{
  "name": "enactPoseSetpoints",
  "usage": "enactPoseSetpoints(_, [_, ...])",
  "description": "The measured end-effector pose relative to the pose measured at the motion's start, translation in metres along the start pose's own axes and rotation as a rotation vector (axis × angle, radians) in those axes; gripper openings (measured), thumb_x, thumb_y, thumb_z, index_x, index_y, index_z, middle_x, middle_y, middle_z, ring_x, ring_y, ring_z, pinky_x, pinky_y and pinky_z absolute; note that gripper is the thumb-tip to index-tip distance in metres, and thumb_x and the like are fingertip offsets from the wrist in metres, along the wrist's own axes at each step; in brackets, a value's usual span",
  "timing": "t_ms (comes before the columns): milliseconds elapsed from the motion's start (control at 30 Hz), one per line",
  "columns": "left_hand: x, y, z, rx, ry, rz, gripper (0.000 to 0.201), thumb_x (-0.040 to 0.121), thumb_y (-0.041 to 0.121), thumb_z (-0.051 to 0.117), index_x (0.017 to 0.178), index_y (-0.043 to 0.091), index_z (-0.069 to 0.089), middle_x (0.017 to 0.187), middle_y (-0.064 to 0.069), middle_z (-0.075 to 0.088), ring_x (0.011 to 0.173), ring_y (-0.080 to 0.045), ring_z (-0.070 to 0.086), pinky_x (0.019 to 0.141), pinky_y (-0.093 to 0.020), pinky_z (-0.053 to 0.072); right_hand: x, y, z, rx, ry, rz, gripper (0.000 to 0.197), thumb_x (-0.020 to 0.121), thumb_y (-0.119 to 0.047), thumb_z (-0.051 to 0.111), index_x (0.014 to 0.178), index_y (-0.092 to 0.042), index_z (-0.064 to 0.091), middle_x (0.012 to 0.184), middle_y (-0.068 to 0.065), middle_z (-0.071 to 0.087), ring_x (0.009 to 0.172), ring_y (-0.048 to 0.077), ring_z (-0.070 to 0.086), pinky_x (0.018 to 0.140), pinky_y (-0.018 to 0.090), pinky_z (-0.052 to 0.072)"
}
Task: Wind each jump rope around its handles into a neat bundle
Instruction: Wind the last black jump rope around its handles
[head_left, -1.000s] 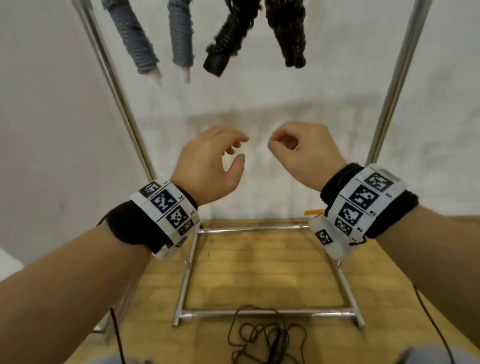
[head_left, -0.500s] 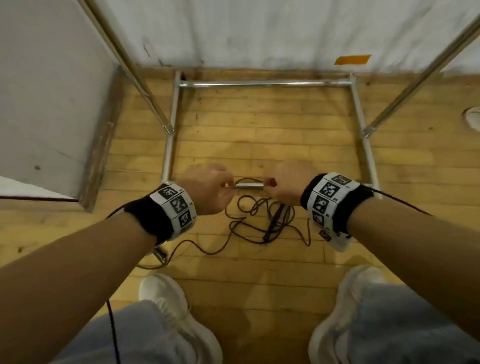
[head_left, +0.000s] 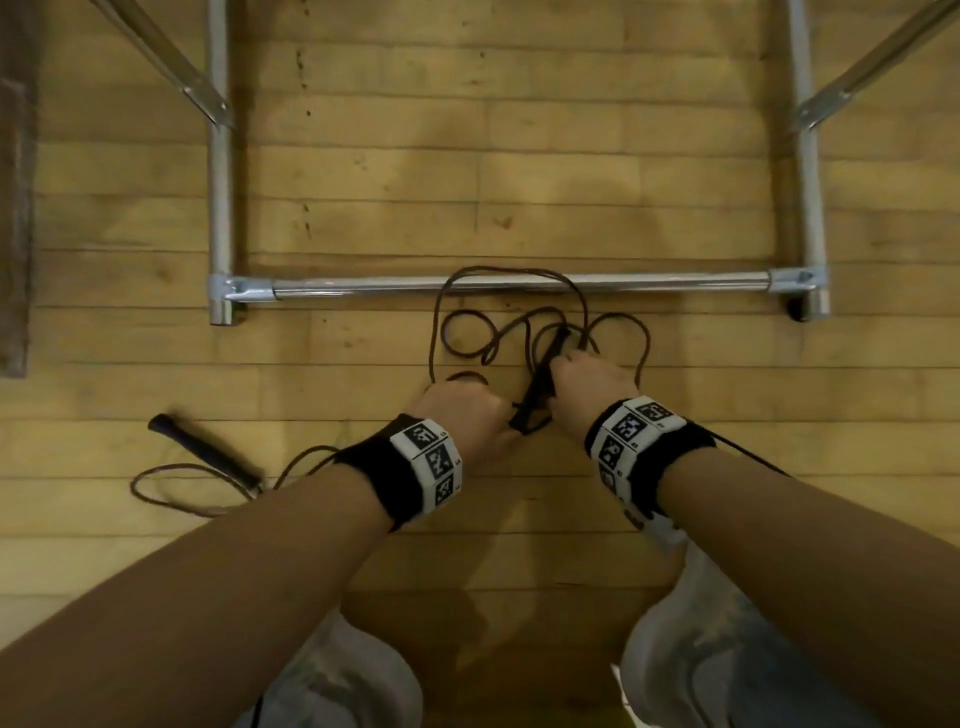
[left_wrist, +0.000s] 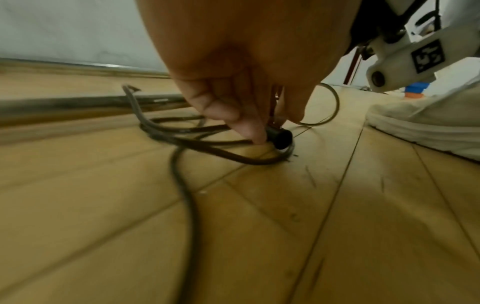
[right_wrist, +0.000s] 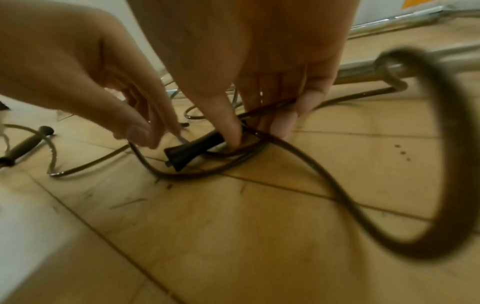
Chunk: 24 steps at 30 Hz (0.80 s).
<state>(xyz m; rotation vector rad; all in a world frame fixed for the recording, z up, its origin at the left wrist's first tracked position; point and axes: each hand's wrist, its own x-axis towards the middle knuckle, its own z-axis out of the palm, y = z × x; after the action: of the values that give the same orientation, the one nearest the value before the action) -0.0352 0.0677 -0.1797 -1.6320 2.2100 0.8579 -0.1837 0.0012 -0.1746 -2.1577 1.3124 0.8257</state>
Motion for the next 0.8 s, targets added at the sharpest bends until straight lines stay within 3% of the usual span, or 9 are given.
enactPoseSetpoints(100, [0.018,0.016,0.011,-0.105,0.0,-0.182,0.038,0.092,0.053,0.047,0.101,0.018,0.058,0.08,0.001,0.054,0.072,-0.019,0.053,0.057,-0.03,0.037,-0.001,0.011,0.009,0.079,0.036,-0.065,0.029,0.092,-0.021,0.046,0.12,-0.02,0.058,0.118,0.003,0.06,0.107,0.024,0.055,0.089,0.036,0.045])
enactPoseSetpoints(200, [0.025,0.021,0.019,-0.237,0.072,-0.271,0.033,0.091,0.05,0.052,0.106,0.021,0.049,0.085,0.004,0.054,0.078,-0.02,0.056,0.06,-0.031,0.041,-0.008,0.019,0.015,0.223,0.179,-0.105,0.028,0.092,-0.02,0.047,0.115,-0.019,0.062,0.114,0.001,0.061,0.107,0.023,0.054,0.094,0.038,0.04])
enactPoseSetpoints(333, [0.029,0.015,0.017,-0.254,0.081,-0.272,0.026,0.092,0.043,0.054,0.107,0.022,0.058,0.096,-0.001,0.064,0.079,-0.02,0.055,0.062,-0.03,0.042,-0.014,0.025,0.011,0.24,0.267,0.017,0.02,0.091,-0.029,0.044,0.091,-0.023,0.063,0.074,-0.004,0.058,0.082,0.024,0.058,0.091,0.04,0.034])
enactPoseSetpoints(400, [0.028,0.009,0.011,-0.243,0.1,-0.272,0.024,0.092,0.039,0.055,0.105,0.019,0.059,0.104,-0.002,0.06,0.086,-0.02,0.053,0.068,-0.032,0.046,-0.014,0.032,0.007,0.28,0.313,0.097,0.023,0.092,-0.033,0.041,0.086,-0.023,0.061,0.065,-0.005,0.053,0.074,0.024,0.057,0.086,0.04,0.04])
enactPoseSetpoints(500, [0.02,0.001,0.004,-0.275,0.155,-0.285,0.025,0.094,0.033,0.053,0.111,0.015,0.053,0.108,-0.004,0.057,0.095,-0.023,0.054,0.08,-0.038,0.051,-0.013,0.05,0.003,0.391,0.333,0.265,0.027,0.095,-0.033,0.04,0.089,-0.021,0.063,0.066,-0.003,0.055,0.069,0.023,0.056,0.076,0.041,0.049])
enactPoseSetpoints(567, [0.012,-0.003,-0.003,-0.306,0.143,-0.325,0.025,0.098,0.032,0.044,0.117,0.016,0.047,0.097,-0.006,0.062,0.083,-0.024,0.059,0.073,-0.04,0.053,-0.011,0.061,0.0,0.445,0.286,0.378,0.027,0.094,-0.03,0.042,0.092,-0.017,0.065,0.069,0.001,0.058,0.066,0.023,0.056,0.062,0.033,0.048])
enactPoseSetpoints(633, [0.008,-0.009,-0.01,-0.344,0.157,-0.344,0.027,0.101,0.032,0.037,0.123,0.017,0.044,0.089,-0.005,0.062,0.073,-0.024,0.059,0.066,-0.039,0.053,-0.01,0.068,-0.004,0.463,0.235,0.468,0.024,0.092,-0.026,0.046,0.094,-0.014,0.066,0.074,0.006,0.062,0.067,0.025,0.057,0.057,0.028,0.045])
enactPoseSetpoints(733, [0.001,-0.023,-0.021,-0.469,0.281,-0.378,0.022,0.1,0.029,0.039,0.118,0.019,0.044,0.077,0.003,0.056,0.061,-0.016,0.056,0.051,-0.03,0.044,-0.009,0.066,-0.012,0.483,0.102,0.496,0.021,0.087,-0.022,0.056,0.1,-0.007,0.063,0.086,0.012,0.064,0.074,0.027,0.059,0.062,0.032,0.05])
enactPoseSetpoints(800, [-0.004,-0.035,-0.026,-0.442,0.355,-0.351,0.016,0.098,0.029,0.043,0.112,0.022,0.045,0.072,0.008,0.051,0.057,-0.011,0.052,0.046,-0.025,0.035,-0.008,0.055,-0.017,0.496,0.05,0.452,0.04,0.081,-0.026,0.066,0.113,-0.006,0.053,0.102,0.013,0.061,0.087,0.028,0.059,0.072,0.037,0.053])
